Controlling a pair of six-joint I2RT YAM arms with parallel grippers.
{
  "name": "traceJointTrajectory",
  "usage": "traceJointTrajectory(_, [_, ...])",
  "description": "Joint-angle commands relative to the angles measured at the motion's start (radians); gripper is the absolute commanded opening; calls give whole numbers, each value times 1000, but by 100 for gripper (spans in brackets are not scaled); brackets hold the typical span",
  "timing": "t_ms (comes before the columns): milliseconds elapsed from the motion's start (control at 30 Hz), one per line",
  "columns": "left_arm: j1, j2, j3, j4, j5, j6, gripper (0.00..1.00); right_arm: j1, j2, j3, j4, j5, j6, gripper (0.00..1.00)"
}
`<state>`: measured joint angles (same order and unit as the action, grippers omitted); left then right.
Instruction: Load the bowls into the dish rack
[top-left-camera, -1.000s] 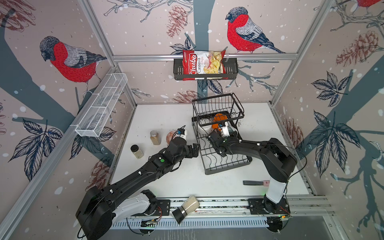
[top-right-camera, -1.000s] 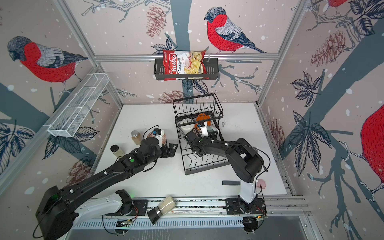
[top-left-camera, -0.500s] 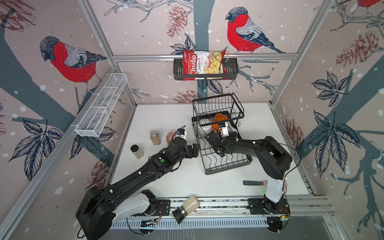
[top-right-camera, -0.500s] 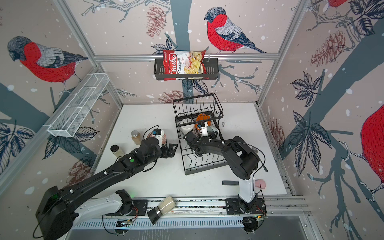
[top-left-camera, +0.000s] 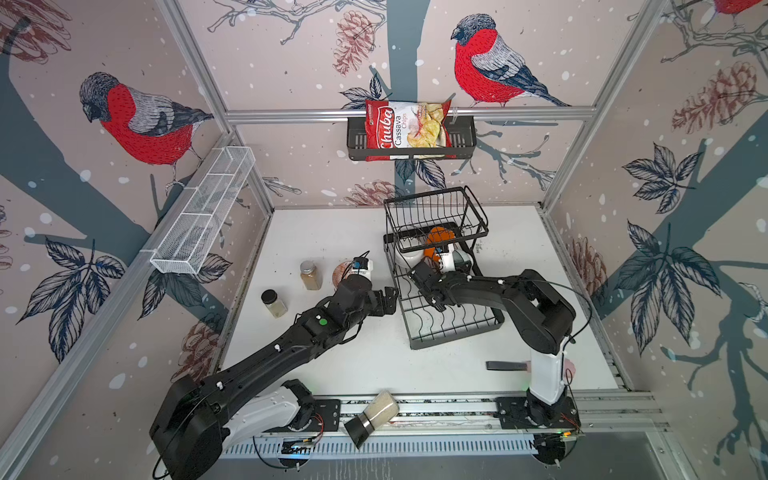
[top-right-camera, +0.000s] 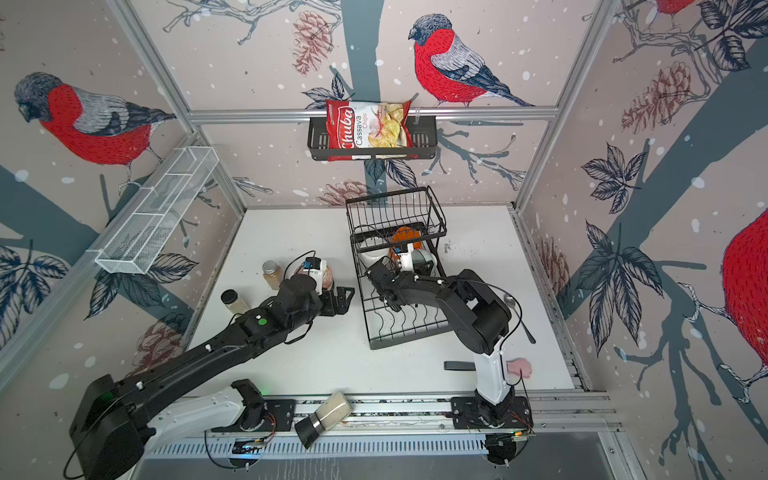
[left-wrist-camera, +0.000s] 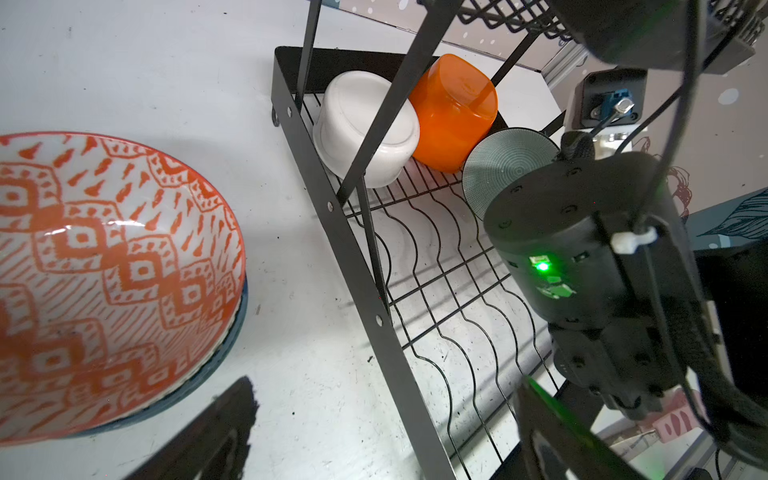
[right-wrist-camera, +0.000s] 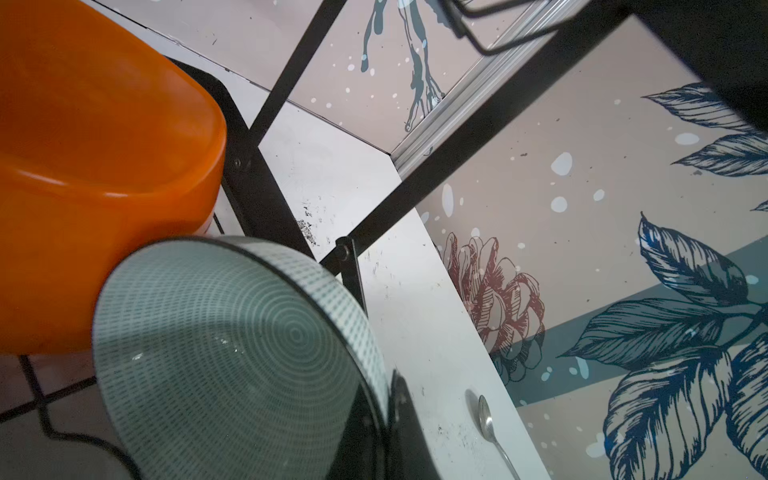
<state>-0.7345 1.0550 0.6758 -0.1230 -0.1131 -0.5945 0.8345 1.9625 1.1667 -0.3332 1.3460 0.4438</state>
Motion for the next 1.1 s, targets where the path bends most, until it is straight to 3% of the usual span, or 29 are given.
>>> traceJointTrajectory(0, [-1,-1,7,5,-13,5,96,6,8,5,-9,-28,8,0])
traceJointTrajectory(200, [-1,6,9,5,-14,9,96,20,17,9,-8,-80,17,0])
traceJointTrajectory(667, [0,16,9,8,-14,12,96,45,43,63,-137,-131,164,0])
traceJointTrajectory(1067, [-1,17,8,10,-14,15,96,45,8,62,-145,-164,180,21])
